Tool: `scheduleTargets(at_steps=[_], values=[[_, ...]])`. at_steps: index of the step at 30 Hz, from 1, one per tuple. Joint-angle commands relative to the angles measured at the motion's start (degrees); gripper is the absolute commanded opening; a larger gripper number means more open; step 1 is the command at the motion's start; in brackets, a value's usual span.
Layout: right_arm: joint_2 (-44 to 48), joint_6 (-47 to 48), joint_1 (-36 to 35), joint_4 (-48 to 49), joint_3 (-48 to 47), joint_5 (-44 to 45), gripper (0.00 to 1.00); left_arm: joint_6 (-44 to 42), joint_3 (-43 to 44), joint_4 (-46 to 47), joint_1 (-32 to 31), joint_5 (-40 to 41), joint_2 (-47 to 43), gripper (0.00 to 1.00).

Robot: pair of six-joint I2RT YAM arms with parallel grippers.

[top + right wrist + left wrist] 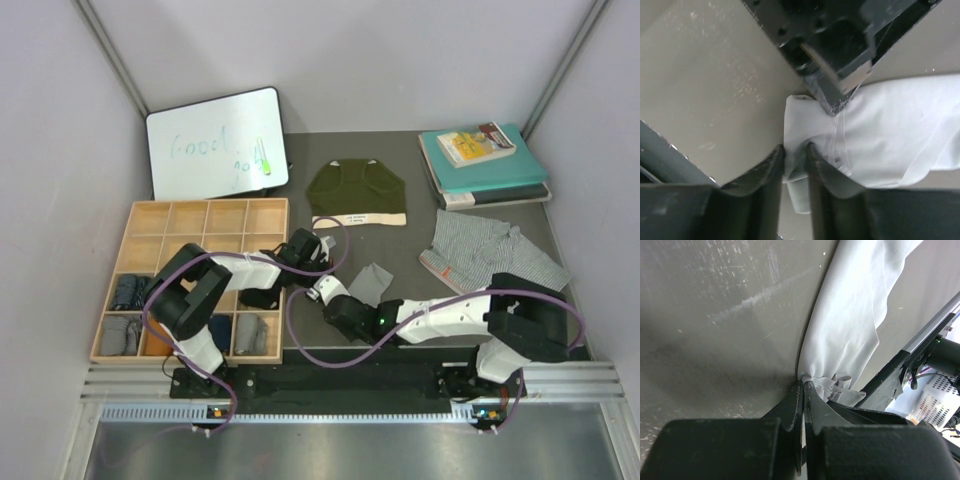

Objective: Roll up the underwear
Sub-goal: Roll the underwear to the center of the board.

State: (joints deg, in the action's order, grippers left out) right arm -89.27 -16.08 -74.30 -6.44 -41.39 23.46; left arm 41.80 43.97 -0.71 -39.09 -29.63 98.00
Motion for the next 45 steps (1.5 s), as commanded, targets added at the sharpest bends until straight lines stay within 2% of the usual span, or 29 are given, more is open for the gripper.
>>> scheduleTargets(at_steps=[1,7,10,12,16,18,24,32,34,38,45], values=[[-4.4,-0.5,1.4,-5.1,1.2,-6.5,0.21,-1.8,0.7,-2.2,0.2,0.4,-1.2,0.0],[-6.7,-1.8,1.9,-6.0,1.2,-9.9,0.01,-1.7,0.2,-1.6,0.2,0.3,-2.3,0.0],[-6.1,-2.3,2.3,-6.4,1.0,-11.9,0.0,-1.5,-0.3,-0.8,0.3,0.2,-3.2,0.0],[-4.7,-2.6,3.5,-5.7,1.1,-15.3,0.0,-1.4,-0.4,-0.8,0.8,0.4,-4.0,0.09],[1.1,-4.0,7.4,-3.1,2.9,-22.0,0.0,-1.5,-1.2,-1.0,2.8,1.9,-7.3,0.33],[2.7,-4.2,9.8,-1.4,4.1,-26.9,0.0,-1.7,-1.9,-1.7,3.5,2.6,-8.6,0.41],[4.5,-5.1,19.4,3.4,6.1,-42.2,0.0,-3.1,-4.6,-1.1,4.4,5.0,-13.0,0.43],[1.6,-4.7,28.9,3.9,3.6,-58.3,0.0,-4.8,-9.9,13.3,4.3,0.2,-18.4,0.43],[0.3,-4.7,30.5,3.5,2.4,-60.7,0.0,-5.3,-10.3,15.5,4.2,-1.7,-18.8,0.47],[-2.4,-4.2,35.1,2.8,0.3,-67.9,0.0,-6.6,-11.3,20.9,4.2,-4.9,-17.8,0.54],[-6.0,-1.9,40.5,-1.5,-4.7,-73.7,0.0,-3.3,-13.6,35.3,3.0,-10.3,-11.3,0.59]])
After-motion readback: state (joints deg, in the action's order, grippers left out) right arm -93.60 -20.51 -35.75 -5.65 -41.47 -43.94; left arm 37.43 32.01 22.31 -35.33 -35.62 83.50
